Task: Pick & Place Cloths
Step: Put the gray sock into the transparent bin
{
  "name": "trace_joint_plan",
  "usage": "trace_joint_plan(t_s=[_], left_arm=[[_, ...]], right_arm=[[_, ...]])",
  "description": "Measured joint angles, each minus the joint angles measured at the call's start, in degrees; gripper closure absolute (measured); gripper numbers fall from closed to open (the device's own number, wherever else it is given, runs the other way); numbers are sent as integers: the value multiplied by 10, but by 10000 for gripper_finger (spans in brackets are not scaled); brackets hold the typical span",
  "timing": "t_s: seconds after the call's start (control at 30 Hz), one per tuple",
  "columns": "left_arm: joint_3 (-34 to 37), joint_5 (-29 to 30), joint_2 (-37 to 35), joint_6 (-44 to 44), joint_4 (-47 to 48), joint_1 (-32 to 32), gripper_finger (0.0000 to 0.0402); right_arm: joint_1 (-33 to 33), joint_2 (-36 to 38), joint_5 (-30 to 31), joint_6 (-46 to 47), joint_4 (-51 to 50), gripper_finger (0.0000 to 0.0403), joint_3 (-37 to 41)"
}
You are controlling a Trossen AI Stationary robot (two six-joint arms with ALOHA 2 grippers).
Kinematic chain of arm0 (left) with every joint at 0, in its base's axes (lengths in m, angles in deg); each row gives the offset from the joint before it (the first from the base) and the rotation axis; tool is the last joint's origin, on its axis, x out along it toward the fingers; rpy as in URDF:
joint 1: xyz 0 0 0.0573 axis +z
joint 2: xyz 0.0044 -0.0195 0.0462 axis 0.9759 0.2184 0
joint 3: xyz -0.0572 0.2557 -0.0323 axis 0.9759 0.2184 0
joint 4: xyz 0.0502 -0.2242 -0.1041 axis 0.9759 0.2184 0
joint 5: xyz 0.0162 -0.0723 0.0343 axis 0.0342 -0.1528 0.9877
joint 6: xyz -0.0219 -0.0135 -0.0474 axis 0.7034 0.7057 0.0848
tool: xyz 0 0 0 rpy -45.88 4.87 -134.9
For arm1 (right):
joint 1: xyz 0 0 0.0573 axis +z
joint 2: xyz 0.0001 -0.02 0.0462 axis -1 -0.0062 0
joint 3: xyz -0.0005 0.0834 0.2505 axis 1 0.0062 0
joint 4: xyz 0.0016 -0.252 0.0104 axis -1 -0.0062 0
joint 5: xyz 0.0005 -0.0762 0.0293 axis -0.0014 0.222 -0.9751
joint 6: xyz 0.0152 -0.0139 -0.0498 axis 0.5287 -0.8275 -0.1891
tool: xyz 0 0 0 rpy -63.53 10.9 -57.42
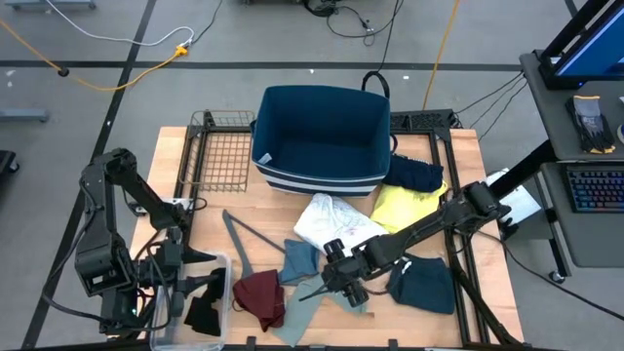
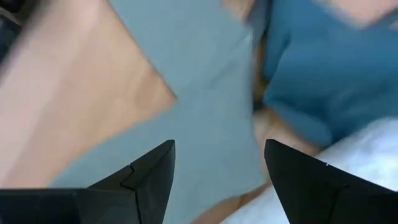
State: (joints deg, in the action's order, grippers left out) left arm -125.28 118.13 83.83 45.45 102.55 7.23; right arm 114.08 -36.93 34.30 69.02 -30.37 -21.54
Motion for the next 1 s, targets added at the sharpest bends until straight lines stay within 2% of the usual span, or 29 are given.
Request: trace_joint_plan(t_s=[0.17, 0.6, 1.0], left_arm=[[0, 0, 0, 0, 0, 0, 188], [0, 0, 0, 0, -1, 0, 188], [0, -10, 0, 0, -1, 0, 188]], right_arm=[[-1, -40, 32, 2, 9, 160, 0], [-4, -65, 16, 2, 14, 165, -1], [-3, -66, -2, 37, 2, 278, -1]])
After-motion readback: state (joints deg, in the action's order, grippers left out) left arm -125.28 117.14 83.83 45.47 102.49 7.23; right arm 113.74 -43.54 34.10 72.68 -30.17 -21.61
